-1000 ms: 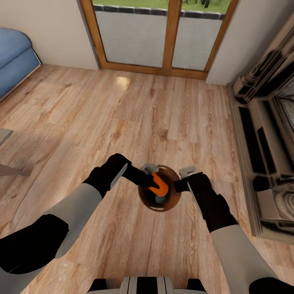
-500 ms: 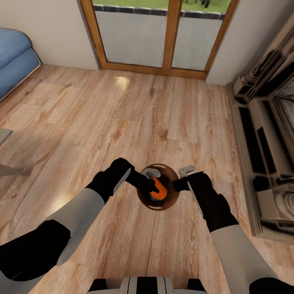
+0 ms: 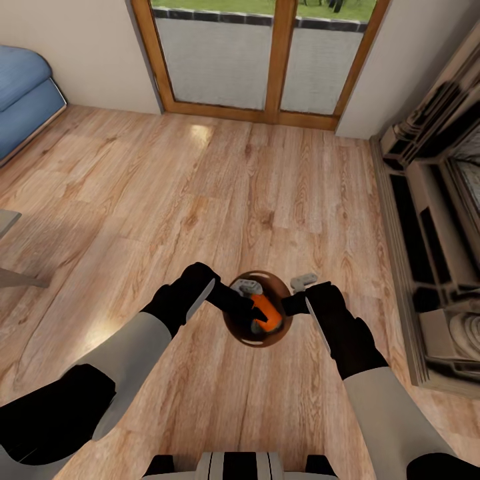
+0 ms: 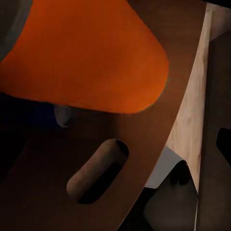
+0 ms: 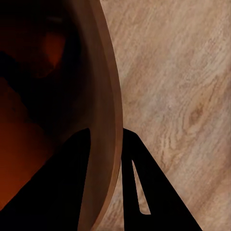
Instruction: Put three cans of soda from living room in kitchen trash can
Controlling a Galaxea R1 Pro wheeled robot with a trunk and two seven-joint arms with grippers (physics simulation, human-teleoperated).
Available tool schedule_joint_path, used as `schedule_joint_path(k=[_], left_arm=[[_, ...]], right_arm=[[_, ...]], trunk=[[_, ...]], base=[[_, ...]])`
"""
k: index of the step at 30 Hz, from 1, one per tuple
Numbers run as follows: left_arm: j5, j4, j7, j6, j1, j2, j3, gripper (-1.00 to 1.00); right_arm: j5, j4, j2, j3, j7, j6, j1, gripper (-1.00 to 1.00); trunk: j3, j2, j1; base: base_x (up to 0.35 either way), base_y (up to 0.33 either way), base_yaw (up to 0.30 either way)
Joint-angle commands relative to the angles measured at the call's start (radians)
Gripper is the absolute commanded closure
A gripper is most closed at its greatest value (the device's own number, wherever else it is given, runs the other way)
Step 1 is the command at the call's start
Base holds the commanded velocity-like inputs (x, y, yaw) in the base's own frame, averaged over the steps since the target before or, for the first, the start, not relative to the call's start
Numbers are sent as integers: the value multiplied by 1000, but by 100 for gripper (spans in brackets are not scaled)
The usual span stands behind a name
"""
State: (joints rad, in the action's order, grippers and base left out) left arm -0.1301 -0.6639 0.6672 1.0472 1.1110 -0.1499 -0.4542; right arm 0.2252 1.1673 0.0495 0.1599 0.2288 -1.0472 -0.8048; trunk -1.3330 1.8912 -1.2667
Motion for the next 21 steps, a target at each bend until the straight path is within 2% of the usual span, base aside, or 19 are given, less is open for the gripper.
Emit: schedule_joint_path(k=[1,13,18,19,21], left_arm=[[40,1,-1,0,0,1,-2,-100],[41,-12,-1,0,0,8,-2,-100],[40,-150,1,0,-1,16,3,-100],[38,-201,5,0,-5,30,6,-100],[35,-229,8,0,-11,50,7,-100]], right_arm=[[2,28,0,-1,1,0,-1,100],[2,28,0,-2,1,0,-1,100],[2,28,-2,-4,1,0,-1,100],[2,28,-3,-5,1,0,-1,100],[2,28,-3,-5,1,0,-1,100]], trunk=[[0,0,0],[0,0,0],[0,0,0],[0,0,0],[0,0,0]], base=[[0,0,0],[0,0,0],[0,0,0],[0,0,0],[0,0,0]])
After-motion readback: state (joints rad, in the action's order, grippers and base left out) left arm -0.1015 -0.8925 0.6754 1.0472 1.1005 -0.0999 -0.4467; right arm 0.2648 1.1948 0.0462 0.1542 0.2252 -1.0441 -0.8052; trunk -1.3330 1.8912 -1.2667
